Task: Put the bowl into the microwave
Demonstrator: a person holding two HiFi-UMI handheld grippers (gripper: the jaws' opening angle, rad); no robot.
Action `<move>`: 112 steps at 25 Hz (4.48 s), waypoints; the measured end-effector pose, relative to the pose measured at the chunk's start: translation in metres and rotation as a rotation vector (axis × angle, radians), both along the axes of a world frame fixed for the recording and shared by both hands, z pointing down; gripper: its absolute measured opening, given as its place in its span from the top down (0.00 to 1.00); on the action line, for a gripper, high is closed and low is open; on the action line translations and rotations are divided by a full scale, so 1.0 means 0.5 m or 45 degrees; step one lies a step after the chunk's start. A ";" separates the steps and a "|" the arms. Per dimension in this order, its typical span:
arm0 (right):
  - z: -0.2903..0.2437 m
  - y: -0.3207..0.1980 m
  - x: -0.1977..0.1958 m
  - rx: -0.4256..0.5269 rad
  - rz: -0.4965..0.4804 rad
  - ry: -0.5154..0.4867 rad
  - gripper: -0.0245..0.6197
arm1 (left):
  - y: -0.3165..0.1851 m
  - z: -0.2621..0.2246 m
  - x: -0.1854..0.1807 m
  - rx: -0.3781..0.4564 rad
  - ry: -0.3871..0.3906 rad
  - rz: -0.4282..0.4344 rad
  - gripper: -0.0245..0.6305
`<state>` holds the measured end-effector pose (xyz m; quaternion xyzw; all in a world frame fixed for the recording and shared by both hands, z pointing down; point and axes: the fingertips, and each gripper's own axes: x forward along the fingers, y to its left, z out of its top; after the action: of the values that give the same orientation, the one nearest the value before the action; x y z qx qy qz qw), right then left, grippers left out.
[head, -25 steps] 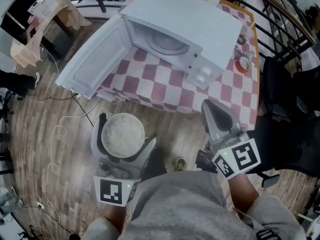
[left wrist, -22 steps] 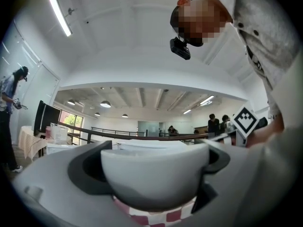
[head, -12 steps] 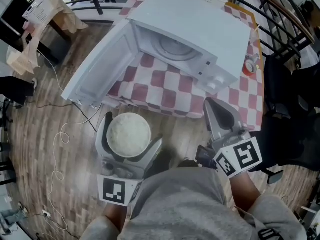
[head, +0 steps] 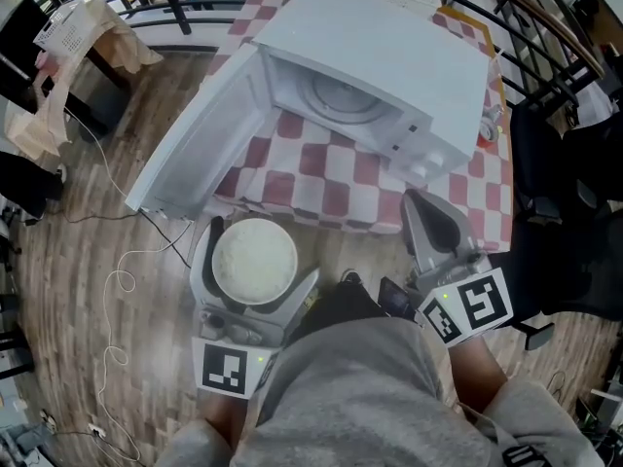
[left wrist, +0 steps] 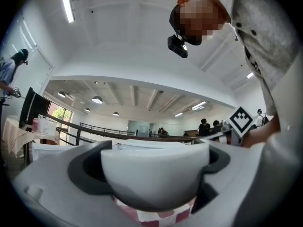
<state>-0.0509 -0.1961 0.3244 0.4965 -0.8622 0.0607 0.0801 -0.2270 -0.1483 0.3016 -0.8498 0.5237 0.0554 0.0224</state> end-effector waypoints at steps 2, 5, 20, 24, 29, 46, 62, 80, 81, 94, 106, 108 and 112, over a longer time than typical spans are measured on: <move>-0.003 -0.001 0.000 0.003 0.011 0.003 0.97 | -0.005 0.001 0.003 -0.007 0.007 0.020 0.14; -0.006 -0.006 0.008 0.010 0.027 0.012 0.97 | -0.019 0.009 0.013 -0.029 0.015 0.053 0.14; -0.038 -0.175 0.011 0.032 0.143 -0.049 0.97 | -0.236 0.036 0.038 -0.093 -0.011 0.211 0.14; -0.042 -0.227 0.016 0.025 0.172 -0.065 0.97 | -0.311 0.045 0.055 -0.091 -0.006 0.244 0.14; -0.036 -0.276 0.021 0.005 0.219 -0.086 0.97 | -0.377 0.092 0.076 -0.181 -0.060 0.314 0.14; -0.075 -0.345 0.048 0.095 0.284 -0.168 0.97 | -0.539 0.267 0.170 -0.306 -0.225 0.445 0.14; -0.121 -0.287 0.133 0.185 0.522 -0.202 0.97 | -0.689 0.457 0.289 -0.464 -0.543 0.492 0.14; -0.117 -0.217 0.224 0.235 0.680 -0.266 0.97 | -0.696 0.472 0.292 -0.504 -0.655 0.348 0.14; -0.114 -0.214 0.226 0.233 0.686 -0.273 0.97 | -0.695 0.472 0.291 -0.518 -0.656 0.344 0.14; -0.101 -0.191 0.228 0.219 0.705 -0.314 0.97 | -0.667 0.502 0.265 -0.669 -0.685 0.332 0.14; -0.093 -0.177 0.272 0.211 0.745 -0.241 0.97 | -0.672 0.486 0.277 -0.660 -0.648 0.406 0.14; -0.082 -0.168 0.301 0.193 0.777 -0.231 0.97 | -0.662 0.464 0.265 -0.641 -0.602 0.399 0.14; -0.058 -0.160 0.352 0.149 0.815 -0.191 0.97 | -0.627 0.404 0.227 -0.596 -0.501 0.357 0.14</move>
<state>0.1253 -0.2759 0.2955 0.7400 -0.6681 0.0694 -0.0354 -0.1133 -0.4617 0.5036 -0.8900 0.3859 -0.2292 -0.0807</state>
